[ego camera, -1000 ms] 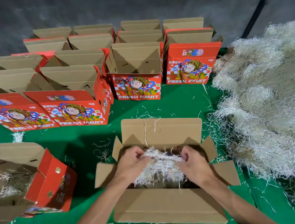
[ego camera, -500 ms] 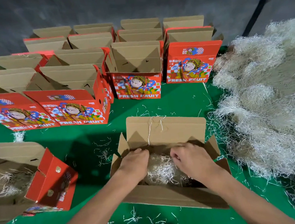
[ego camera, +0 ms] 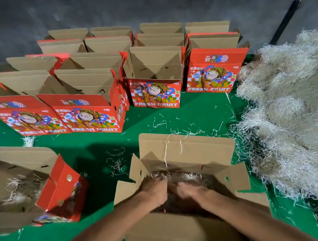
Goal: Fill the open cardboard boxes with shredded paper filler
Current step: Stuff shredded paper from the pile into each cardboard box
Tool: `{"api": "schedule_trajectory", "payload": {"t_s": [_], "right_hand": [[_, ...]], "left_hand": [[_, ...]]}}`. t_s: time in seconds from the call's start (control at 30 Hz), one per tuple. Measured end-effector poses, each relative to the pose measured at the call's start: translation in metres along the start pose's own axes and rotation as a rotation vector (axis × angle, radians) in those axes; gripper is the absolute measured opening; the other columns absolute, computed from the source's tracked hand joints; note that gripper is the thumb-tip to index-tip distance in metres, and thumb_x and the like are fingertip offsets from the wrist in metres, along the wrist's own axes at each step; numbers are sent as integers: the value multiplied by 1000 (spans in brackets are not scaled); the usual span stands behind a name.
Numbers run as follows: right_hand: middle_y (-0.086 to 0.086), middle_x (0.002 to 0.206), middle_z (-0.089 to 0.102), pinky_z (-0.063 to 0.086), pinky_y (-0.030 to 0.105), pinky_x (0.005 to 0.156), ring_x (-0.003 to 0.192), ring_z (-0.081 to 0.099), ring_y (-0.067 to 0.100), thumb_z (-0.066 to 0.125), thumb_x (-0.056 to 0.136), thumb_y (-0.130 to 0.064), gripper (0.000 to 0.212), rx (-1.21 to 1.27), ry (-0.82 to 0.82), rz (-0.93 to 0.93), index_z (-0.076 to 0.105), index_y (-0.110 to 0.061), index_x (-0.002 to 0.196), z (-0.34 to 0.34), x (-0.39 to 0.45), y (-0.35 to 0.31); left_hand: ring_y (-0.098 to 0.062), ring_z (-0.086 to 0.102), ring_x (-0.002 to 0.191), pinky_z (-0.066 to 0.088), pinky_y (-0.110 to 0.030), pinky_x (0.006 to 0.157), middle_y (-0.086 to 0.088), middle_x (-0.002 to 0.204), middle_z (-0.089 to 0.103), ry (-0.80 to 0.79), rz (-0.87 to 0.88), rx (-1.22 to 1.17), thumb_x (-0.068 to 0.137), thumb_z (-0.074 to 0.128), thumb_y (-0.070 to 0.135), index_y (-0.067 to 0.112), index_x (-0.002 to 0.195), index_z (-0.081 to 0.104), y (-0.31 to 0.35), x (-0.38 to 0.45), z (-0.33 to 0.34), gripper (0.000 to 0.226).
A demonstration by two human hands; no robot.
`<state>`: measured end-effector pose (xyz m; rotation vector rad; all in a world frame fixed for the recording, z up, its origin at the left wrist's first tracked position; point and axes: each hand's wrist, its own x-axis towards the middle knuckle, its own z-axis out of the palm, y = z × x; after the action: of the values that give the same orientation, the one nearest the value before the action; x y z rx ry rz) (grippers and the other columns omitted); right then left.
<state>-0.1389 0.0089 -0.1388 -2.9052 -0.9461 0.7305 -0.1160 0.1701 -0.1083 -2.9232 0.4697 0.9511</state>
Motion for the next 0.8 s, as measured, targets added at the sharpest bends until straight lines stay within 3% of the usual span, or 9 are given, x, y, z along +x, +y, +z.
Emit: {"api": "schedule_trajectory", "payload": {"t_s": [0.07, 0.13, 0.27, 0.37, 0.43, 0.47, 0.53, 0.63, 0.8], "right_hand": [[21, 127, 55, 48, 43, 93, 112, 57, 38, 45, 102, -28, 38, 66, 96, 96, 44, -15, 137, -6, 6, 0], [20, 128, 57, 46, 42, 97, 117, 55, 38, 42, 103, -20, 33, 200, 110, 238, 50, -10, 133, -10, 13, -4], [19, 148, 44, 30, 39, 114, 138, 40, 32, 43, 103, -11, 42, 90, -69, 188, 46, -1, 143, -14, 19, -8], [20, 142, 50, 40, 37, 106, 126, 51, 34, 56, 96, -16, 43, 30, -40, 55, 54, -7, 138, -9, 5, 0], [18, 137, 54, 52, 33, 91, 109, 64, 29, 67, 87, -20, 53, 37, 72, 42, 55, -11, 138, -2, 1, 6], [16, 143, 49, 53, 36, 93, 113, 62, 30, 68, 87, -22, 61, 30, 46, 24, 48, -13, 144, 0, 0, 6], [12, 152, 38, 48, 49, 102, 131, 49, 33, 64, 91, -28, 68, 1, -72, 51, 34, -19, 151, -2, -2, 4], [9, 151, 38, 51, 54, 96, 135, 44, 34, 70, 87, -30, 78, -64, -113, 66, 27, -25, 152, -7, -2, 1], [9, 152, 38, 52, 54, 91, 136, 44, 34, 65, 92, -29, 64, -172, -182, 150, 35, -28, 148, -10, -15, -1]], "left_hand": [[-24, 63, 111, 49, -36, 97, -7, 119, 67, 119, 28, 103, 90, 58, 15, 16, 124, 62, 3, 2, 0, 34], [-22, 61, 113, 48, -36, 99, -3, 119, 67, 127, 61, 238, 88, 66, 21, 18, 120, 66, 6, 5, -3, 32], [-30, 36, 135, 26, -46, 116, -13, 142, 46, 43, 242, 424, 84, 71, 20, 8, 130, 61, 8, 12, 4, 48], [-30, 55, 119, 44, -41, 106, -16, 131, 56, -119, 257, 212, 88, 65, 5, 1, 124, 62, 1, 19, 8, 36], [-31, 62, 110, 51, -41, 97, -17, 124, 61, -177, 266, 218, 87, 65, 0, -1, 120, 63, -1, 23, 4, 33], [-30, 61, 112, 49, -42, 98, -16, 125, 62, -186, 266, 277, 86, 68, 2, -1, 120, 63, 1, 23, 2, 34], [-28, 52, 127, 34, -50, 111, -11, 134, 59, -167, 255, 442, 87, 70, 12, 7, 125, 62, 6, 24, 1, 39], [-25, 30, 145, 8, -51, 121, -6, 150, 47, -160, 247, 635, 97, 57, 28, 17, 137, 54, 14, 27, 3, 42], [-27, 16, 151, 1, -50, 121, -6, 160, 31, -190, 203, 849, 100, 48, 44, 16, 150, 39, 7, 27, -1, 58]]}}
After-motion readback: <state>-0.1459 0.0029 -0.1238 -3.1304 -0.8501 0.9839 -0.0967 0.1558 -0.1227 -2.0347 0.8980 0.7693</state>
